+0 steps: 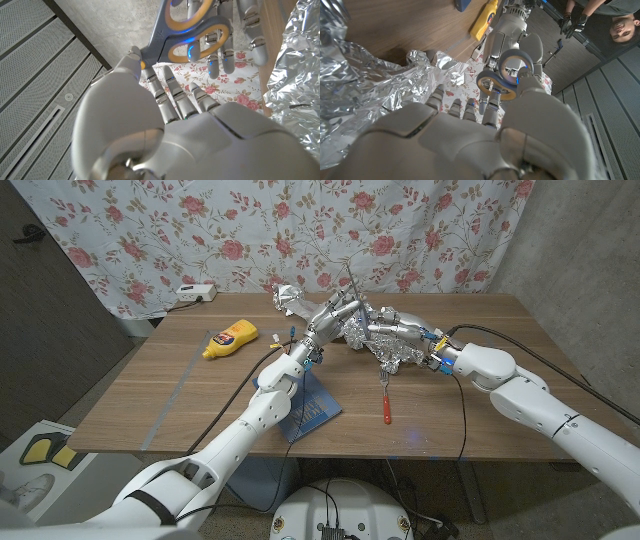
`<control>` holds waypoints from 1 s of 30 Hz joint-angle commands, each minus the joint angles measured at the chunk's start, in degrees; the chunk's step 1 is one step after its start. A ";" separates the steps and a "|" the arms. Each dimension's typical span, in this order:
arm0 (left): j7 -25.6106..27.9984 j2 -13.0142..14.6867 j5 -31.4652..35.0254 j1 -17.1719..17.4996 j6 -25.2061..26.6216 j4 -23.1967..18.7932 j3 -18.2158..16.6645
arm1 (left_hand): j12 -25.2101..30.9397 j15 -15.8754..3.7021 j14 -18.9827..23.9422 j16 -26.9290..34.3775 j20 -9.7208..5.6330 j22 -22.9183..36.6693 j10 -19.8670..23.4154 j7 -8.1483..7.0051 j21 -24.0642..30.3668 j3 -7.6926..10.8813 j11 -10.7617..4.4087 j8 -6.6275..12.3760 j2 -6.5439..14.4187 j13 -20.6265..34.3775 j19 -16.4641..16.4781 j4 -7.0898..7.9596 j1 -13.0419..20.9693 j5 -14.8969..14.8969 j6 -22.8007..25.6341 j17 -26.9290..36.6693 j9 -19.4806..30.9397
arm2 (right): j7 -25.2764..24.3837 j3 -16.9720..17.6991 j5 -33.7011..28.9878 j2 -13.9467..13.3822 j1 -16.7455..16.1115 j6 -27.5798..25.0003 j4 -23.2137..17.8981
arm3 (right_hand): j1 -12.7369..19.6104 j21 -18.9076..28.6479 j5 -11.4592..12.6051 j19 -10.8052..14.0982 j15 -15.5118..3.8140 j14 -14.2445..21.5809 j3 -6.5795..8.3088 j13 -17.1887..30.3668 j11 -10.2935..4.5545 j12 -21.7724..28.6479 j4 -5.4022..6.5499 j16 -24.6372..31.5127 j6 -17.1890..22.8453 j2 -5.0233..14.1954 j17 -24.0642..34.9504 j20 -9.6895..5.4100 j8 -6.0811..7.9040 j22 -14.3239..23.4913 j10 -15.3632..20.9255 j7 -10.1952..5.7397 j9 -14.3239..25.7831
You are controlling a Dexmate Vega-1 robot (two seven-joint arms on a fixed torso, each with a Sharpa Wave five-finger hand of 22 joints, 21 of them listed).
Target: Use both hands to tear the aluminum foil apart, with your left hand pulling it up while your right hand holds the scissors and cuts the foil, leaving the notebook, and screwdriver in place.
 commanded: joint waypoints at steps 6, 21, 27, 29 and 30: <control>-2.35 -1.58 -0.72 -1.26 0.34 3.11 -0.38 | 6.62 -1.20 0.55 -0.28 0.03 0.10 0.65 0.04 0.19 0.39 -0.51 -0.25 0.52 13.26 -0.26 0.36 0.00 0.35 0.36 0.18 0.20 | -1.25 -0.25 -0.09 1.08 0.17 -0.29 0.80 | 3.44 0.30 0.13 0.76 -1.94 -3.46 0.95 -0.44 -1.86 0.61 -0.48 0.62 2.24 1.12 0.06 -1.91 1.29 -0.07 1.26 -1.90 0.74; -3.76 -2.41 -0.97 -1.91 0.16 4.78 -0.74 | 6.55 -1.22 0.56 -0.35 0.02 0.10 0.58 -0.26 0.20 0.44 -0.52 -0.28 0.59 13.32 -0.30 0.38 -0.05 0.30 0.66 0.33 0.21 | -0.64 -1.18 -0.39 1.59 0.95 -0.81 0.82 | 3.01 0.09 -0.03 0.77 -1.47 -3.53 0.06 -0.79 -1.08 0.42 0.17 0.48 1.70 0.46 0.09 -1.32 0.99 -0.07 1.16 -0.90 1.25; -4.43 -2.93 -1.05 -2.24 0.05 5.55 -0.77 | 6.46 -1.27 0.55 -0.36 0.10 0.10 0.50 -0.25 0.19 0.44 -0.52 -0.29 0.58 13.26 -0.34 0.36 -0.03 0.27 0.73 0.40 0.22 | -0.30 -1.33 -0.14 1.74 1.03 -0.78 0.89 | 3.44 0.07 0.06 0.85 -1.46 -3.54 0.02 -0.92 -0.90 0.39 0.07 0.42 1.69 0.45 0.07 -1.39 0.95 -0.07 1.18 -0.85 1.42; -4.50 -3.07 -1.12 -2.24 0.12 5.67 -0.79 | 6.49 -1.25 0.54 -0.38 -0.01 0.10 0.54 -0.30 0.20 0.45 -0.52 -0.28 0.60 13.30 -0.33 0.37 -0.04 0.26 0.81 0.41 0.22 | -0.32 -1.43 -0.19 1.80 1.10 -0.90 0.89 | 3.45 0.05 0.07 0.82 -1.34 -3.54 -0.05 -0.95 -0.77 0.39 0.10 0.41 1.75 0.40 0.08 -1.25 0.96 -0.07 1.19 -0.77 1.47; -4.40 -3.10 -1.03 -2.22 0.09 5.67 -0.78 | 6.54 -1.34 0.54 -0.32 -0.04 0.10 0.63 -0.36 0.19 0.39 -0.53 -0.22 0.52 13.34 -0.35 0.33 -0.02 0.23 0.99 0.49 0.23 | -0.12 -1.49 0.01 1.92 1.17 -0.90 1.07 | 3.43 0.07 0.07 0.88 -1.23 -3.53 -0.10 -0.96 -0.65 0.39 0.12 0.41 1.73 0.36 0.08 -1.07 0.95 -0.07 1.20 -0.75 1.49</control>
